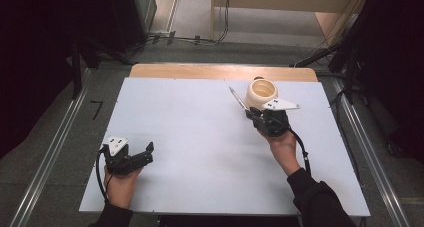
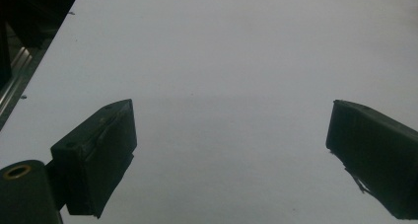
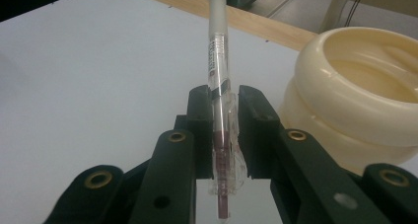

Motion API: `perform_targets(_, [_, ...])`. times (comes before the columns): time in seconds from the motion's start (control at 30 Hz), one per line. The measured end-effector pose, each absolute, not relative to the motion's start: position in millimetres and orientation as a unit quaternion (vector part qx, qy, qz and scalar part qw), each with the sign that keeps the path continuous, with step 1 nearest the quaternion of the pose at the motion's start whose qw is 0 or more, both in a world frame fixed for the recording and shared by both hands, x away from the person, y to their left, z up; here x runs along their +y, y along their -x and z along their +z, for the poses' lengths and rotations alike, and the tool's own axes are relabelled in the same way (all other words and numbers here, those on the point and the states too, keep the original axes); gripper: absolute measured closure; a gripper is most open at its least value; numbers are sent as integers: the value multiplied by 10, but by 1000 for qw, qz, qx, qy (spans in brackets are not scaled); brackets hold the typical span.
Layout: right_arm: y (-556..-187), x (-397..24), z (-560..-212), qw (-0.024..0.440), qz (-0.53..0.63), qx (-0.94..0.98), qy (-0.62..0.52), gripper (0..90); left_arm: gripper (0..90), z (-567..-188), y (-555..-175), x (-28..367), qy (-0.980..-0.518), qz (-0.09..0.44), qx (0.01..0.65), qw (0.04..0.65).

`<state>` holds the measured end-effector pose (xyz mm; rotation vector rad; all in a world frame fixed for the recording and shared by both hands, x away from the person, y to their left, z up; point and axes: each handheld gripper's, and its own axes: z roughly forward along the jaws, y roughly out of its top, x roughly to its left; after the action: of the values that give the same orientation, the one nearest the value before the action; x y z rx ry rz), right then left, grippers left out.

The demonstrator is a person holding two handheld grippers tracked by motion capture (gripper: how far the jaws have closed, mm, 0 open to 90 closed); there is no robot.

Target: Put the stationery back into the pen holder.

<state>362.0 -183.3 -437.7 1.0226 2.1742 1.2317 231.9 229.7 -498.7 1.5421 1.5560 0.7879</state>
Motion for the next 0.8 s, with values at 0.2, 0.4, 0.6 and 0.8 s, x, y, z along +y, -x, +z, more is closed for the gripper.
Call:
perform_targets(0.2, [-3702,-1891,-4303,232,440,780,-379,750,58,-4986,-2317,2299,-608,311,614,396])
perform_targets(0.4, [-3785,-1956,-4262,238,438,773,-391,751,58,-4985,-2317,2300,-608,311,614,396])
perform_targets(0.6, [-3856,-1986,-4216,247,437,768,-399,750,58,-4987,-2319,2302,-607,311,614,396])
perform_targets(0.8, [-3934,-2012,-4195,253,432,765,-406,750,58,-4987,-2319,2304,-607,311,615,396])
